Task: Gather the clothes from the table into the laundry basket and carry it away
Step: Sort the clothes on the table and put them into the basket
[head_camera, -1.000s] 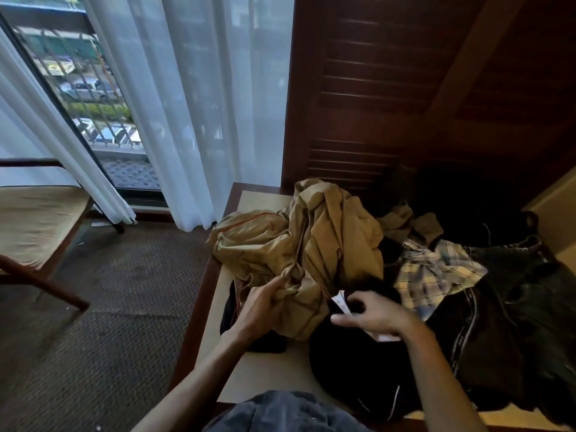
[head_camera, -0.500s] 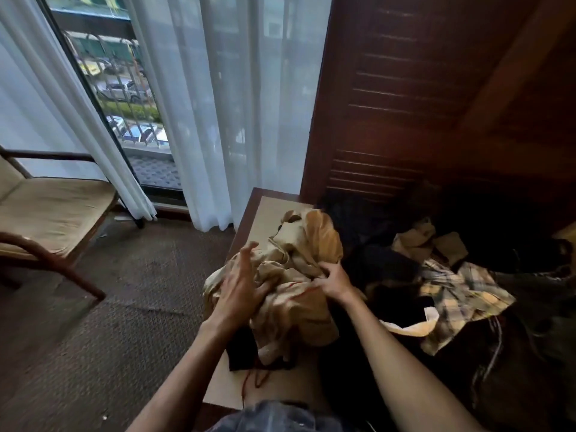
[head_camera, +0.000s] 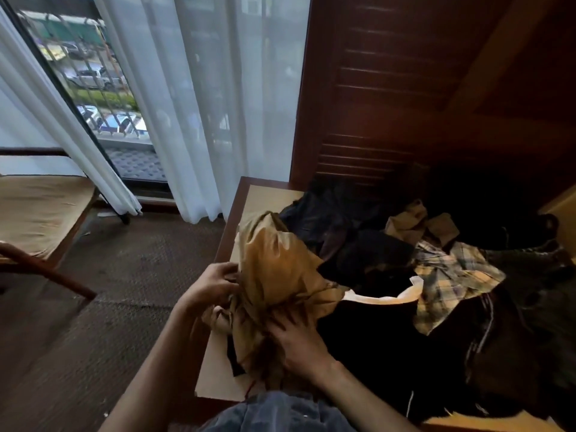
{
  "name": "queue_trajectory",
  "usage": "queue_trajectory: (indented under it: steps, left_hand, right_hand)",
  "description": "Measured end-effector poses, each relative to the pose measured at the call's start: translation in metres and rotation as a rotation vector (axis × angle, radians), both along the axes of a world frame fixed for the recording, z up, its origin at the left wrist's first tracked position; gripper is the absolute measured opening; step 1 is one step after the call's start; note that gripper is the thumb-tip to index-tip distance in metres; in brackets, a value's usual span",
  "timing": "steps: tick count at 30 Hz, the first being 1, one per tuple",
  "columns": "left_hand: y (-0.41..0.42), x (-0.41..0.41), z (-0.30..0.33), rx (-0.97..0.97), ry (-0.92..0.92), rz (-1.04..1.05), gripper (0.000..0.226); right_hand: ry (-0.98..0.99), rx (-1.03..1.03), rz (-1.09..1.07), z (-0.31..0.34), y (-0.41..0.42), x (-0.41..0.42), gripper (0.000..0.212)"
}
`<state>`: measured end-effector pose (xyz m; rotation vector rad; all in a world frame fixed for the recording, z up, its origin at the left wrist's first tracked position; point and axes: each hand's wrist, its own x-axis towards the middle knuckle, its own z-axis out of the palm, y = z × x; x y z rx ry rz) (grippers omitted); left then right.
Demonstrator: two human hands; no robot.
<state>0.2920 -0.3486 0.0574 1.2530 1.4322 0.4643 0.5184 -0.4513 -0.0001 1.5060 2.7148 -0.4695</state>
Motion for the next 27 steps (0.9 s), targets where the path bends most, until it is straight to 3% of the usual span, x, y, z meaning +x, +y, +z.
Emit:
queue_trajectory:
  steps: [4,7,9,11,14,17,21,24,27]
  left_hand:
    - [0.005,0.035,0.019,0.342,0.56,-0.118,0.11]
    - [0.003,0.063,0.019,0.537,0.572,-0.024,0.124]
    - [-0.002,0.069,0.019,0.71,0.554,0.044,0.119]
    - [-0.006,0.079,0.026,0.83,0.571,-0.051,0.104]
    - [-0.003,0.091,0.021,0.689,0.699,-0.318,0.079]
    - [-0.002,0.081,-0.015,0.411,0.779,-0.446,0.087]
    - [-0.037,0.065,-0.051,0.389,0.826,-0.44,0.094]
    - [-0.058,0.062,-0.058,0.39,0.874,-0.447,0.098]
    - [-0.068,0.067,-0.055,0.37,0.798,-0.41,0.098]
  right_hand:
    - [-0.003,0.011,0.036,-0.013,-0.001,0.007,0.062]
    - [-0.007,-0.013,0.035,-0.012,-0.001,0.001,0.063]
    - [-0.05,-0.036,0.06,-0.017,0.0,0.005,0.067]
    - [-0.069,-0.021,0.064,-0.025,0.0,0.008,0.072]
    - [-0.142,-0.026,0.058,-0.032,-0.003,0.008,0.073]
    - [-0.121,-0.066,0.018,-0.027,0.0,0.012,0.068]
    - [0.091,-0.032,-0.114,0.009,-0.016,0.038,0.058]
    - [-0.027,0.148,-0.271,0.034,-0.056,0.081,0.093]
    - [-0.122,0.043,-0.58,0.031,-0.084,0.138,0.123]
